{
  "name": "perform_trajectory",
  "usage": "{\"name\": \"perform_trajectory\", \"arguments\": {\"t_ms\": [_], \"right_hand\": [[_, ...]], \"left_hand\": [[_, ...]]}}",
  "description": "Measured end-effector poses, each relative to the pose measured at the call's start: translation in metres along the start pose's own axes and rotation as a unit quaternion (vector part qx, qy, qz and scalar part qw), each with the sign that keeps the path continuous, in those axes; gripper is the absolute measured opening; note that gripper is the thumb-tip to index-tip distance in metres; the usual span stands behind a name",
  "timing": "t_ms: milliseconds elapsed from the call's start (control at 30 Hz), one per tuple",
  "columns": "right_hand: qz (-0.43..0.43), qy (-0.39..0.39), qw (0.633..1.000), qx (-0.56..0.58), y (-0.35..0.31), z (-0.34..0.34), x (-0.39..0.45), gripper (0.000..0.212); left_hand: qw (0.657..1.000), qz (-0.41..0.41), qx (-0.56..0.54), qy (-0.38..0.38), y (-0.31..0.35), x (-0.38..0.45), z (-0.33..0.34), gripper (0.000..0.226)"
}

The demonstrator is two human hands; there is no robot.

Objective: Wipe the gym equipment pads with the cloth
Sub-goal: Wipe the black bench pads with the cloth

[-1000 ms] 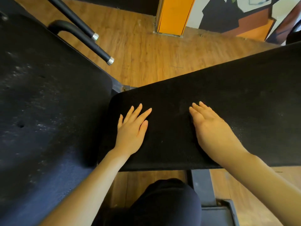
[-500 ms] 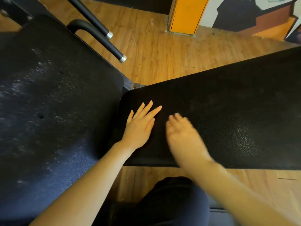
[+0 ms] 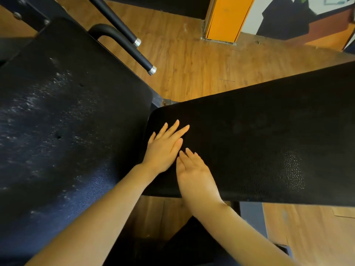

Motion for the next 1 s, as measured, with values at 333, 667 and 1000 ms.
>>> {"name": "perform_trajectory", "arguments": {"t_ms": [333,667,1000], "right_hand": [[0.131,0.155,0.979,0.007,0.11,-0.012,-0.057,0.057],[0.025,0.053,0.996,0.073,0.012,0.003,0.006,0.055],[0.113,0.136,0.984,0.032,0.093,-0.006,-0.038,0.056]], "left_hand": [[1.0,0.006,0.009,0.014,-0.015,-0.005,0.003,0.05],[0.997,0.016,-0.032,0.067,-0.021,-0.009,0.01,0.047],[0.994,0.023,-0.054,0.094,-0.025,-0.011,0.013,0.052]]}}
Point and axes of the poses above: each hand's wrist, its own x-axis towards the middle knuckle, its own z-axis out of the palm, y = z × x, the point moved 1 cm from there along x, towards the middle knuckle
